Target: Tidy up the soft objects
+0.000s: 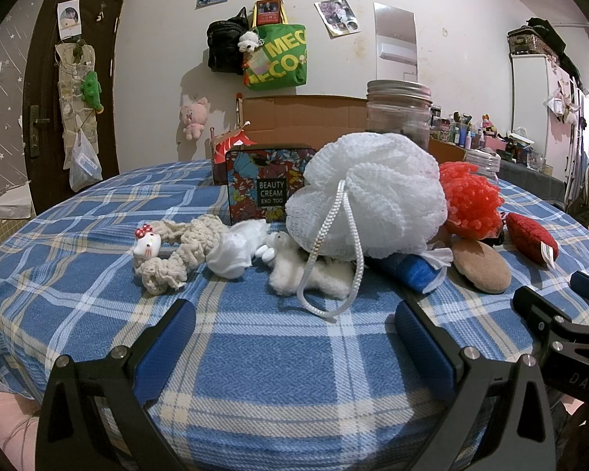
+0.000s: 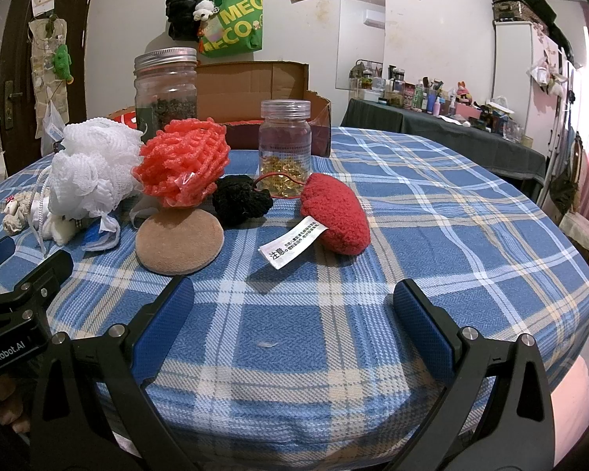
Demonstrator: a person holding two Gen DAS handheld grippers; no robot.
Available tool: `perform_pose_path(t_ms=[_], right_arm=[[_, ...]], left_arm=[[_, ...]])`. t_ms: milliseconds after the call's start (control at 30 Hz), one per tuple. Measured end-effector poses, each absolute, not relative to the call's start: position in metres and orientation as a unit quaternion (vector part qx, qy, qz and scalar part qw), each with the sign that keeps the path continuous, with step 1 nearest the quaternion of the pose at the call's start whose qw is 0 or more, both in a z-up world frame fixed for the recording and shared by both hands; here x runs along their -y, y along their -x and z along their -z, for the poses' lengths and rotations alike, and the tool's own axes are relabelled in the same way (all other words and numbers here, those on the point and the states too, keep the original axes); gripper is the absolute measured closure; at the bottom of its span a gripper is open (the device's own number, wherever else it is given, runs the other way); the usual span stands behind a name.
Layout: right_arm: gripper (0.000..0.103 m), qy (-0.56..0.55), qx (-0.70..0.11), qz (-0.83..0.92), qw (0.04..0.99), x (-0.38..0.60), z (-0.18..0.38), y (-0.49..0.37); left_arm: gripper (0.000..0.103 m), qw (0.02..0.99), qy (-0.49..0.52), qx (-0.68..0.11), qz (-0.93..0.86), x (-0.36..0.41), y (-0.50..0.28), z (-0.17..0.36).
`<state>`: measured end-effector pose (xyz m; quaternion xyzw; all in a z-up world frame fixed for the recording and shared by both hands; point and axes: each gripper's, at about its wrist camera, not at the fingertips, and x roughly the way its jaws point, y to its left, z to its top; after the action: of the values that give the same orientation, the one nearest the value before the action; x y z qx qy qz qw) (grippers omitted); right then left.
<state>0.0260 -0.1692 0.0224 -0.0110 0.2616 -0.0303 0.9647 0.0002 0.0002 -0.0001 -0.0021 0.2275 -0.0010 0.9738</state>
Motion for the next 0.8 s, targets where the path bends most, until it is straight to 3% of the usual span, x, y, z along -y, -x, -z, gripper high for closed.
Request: perform_pose_path(t_ms=[800], right_arm=[[0.000,0.009,-0.272,0.019,0.962,0.170,-0.024,-0.025]], left_arm=[[0.000,0.973,0.008,-0.230,0.012,-0.011,0.000,-0.006]])
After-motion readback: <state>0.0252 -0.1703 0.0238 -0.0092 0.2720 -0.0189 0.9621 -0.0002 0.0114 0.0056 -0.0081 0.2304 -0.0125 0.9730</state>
